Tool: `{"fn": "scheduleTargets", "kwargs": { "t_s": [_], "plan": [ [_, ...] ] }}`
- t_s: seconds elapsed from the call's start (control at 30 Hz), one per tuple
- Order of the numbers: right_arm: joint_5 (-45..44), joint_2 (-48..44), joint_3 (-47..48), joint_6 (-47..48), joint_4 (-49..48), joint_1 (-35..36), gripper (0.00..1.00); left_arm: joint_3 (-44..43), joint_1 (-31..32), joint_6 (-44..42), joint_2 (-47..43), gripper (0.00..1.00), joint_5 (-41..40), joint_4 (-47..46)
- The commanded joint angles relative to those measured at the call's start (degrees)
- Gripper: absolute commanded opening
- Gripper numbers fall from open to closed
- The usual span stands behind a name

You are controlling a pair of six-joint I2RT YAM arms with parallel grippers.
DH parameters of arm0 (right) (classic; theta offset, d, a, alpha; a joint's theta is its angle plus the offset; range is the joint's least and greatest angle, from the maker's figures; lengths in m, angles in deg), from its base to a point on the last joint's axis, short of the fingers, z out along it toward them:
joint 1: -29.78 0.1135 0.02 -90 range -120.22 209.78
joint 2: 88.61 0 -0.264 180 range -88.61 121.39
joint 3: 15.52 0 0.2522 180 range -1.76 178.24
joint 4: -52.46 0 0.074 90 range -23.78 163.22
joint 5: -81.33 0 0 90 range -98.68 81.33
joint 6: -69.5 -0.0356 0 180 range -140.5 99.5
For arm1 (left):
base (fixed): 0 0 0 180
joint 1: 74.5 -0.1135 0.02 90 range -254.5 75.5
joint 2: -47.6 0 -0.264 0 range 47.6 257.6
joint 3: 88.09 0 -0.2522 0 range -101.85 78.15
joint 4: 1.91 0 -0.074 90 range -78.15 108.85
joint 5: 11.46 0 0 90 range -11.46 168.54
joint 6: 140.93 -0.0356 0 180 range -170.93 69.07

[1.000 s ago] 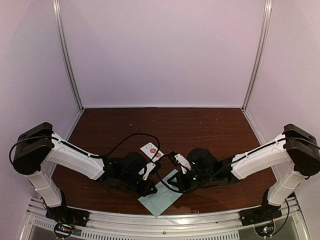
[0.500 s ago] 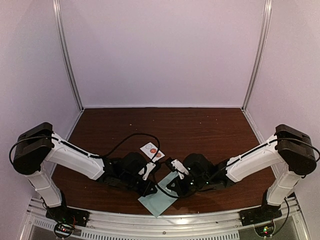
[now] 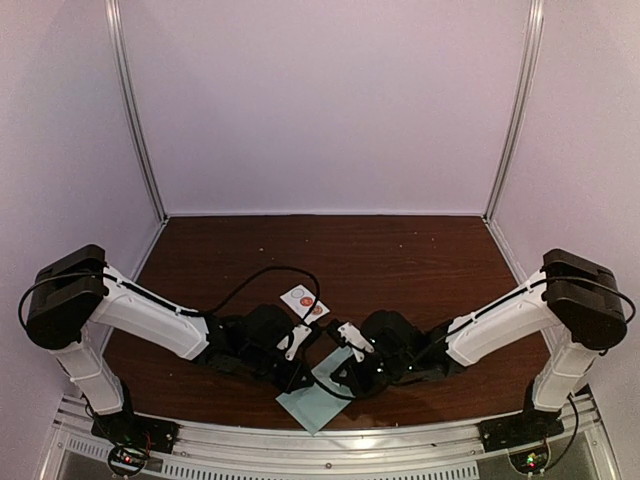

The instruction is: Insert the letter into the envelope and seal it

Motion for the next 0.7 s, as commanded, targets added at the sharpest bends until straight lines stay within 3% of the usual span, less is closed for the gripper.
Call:
{"fn": "scheduleTargets", "kwargs": {
  "t_s": [0.0, 0.43, 0.67],
  "plan": [
    [0.6, 1.5, 1.6, 0.8, -0.7, 0.7, 0.0, 0.6, 0.3, 0.2, 1.7, 0.02, -0.8, 1.3],
    [2.2, 2.4, 1.9, 0.5, 0.0, 1.1, 0.0, 0.7, 0.4, 0.2, 1.7, 0.01, -0.8, 1.4],
    [6.1, 0.4, 1.6, 0.0, -1.8, 1.1, 0.2, 0.8, 0.4, 0.2, 1.7, 0.01, -0.9, 1.6]
  ]
}}
